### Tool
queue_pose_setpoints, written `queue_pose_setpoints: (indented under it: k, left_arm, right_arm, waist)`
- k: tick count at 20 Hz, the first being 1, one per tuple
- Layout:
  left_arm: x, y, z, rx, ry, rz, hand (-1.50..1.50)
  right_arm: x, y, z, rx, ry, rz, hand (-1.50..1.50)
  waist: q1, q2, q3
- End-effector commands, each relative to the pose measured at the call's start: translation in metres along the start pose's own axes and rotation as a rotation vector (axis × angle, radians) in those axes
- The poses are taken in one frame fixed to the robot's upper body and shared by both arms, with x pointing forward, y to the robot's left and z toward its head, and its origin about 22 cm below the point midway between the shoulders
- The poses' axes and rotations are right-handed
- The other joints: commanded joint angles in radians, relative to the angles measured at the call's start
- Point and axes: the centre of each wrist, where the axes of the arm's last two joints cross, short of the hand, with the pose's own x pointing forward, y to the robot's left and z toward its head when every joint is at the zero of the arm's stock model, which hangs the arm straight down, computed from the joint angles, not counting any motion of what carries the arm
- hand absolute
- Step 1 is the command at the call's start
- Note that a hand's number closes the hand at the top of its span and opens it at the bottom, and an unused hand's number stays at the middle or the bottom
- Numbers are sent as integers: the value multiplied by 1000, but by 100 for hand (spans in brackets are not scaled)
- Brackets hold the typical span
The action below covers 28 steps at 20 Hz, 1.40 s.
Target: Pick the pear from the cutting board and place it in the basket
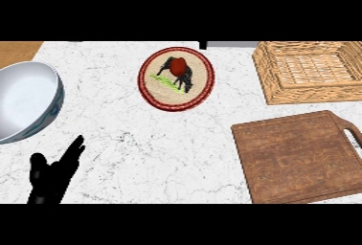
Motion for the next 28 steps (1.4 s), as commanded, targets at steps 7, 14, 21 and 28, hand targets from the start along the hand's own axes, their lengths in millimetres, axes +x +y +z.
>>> queue_pose_setpoints:
  k: [7,14,21,28]
  left_arm:
    - [-12,-29,-7,1,93,13,0]
    - [-5,-15,-8,5,81,17,0]
    - [-16,-12,2,7,101,20,0]
    - [0,-20,-23,17,79,1,0]
  right_arm:
    - [-55,10,-29,20,66,-177,150]
    - [-99,4,-28,-146,165,40,150]
    - [-127,-10,-28,-46,79,185,-150]
    - [-121,-25,-37,-123,41,75,-150]
  waist:
    - [-6,15,-20]
    - [1,21,-21]
    - [-2,14,-20]
    - [-10,15,-20]
